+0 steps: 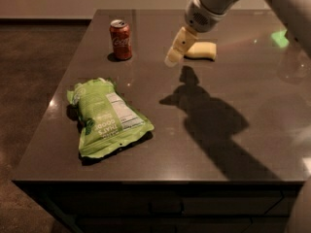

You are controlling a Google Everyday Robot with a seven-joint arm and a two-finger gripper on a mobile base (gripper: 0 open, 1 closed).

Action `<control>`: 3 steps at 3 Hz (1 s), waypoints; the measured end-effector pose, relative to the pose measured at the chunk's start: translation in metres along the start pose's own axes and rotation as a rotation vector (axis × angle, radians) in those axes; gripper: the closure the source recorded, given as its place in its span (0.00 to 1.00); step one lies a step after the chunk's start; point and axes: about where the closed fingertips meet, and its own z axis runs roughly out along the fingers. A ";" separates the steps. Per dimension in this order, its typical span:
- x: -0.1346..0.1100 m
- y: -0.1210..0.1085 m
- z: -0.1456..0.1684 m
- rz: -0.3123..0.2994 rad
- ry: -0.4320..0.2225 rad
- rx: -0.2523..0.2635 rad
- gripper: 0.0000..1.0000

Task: Knock coke can over

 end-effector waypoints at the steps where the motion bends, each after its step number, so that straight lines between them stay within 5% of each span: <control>1: -0.027 -0.013 0.031 0.057 -0.049 0.002 0.00; 3: -0.097 -0.027 0.097 0.138 -0.150 0.002 0.00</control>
Offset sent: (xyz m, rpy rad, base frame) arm 0.0918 0.0935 -0.0262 0.1925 -0.0228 -0.0816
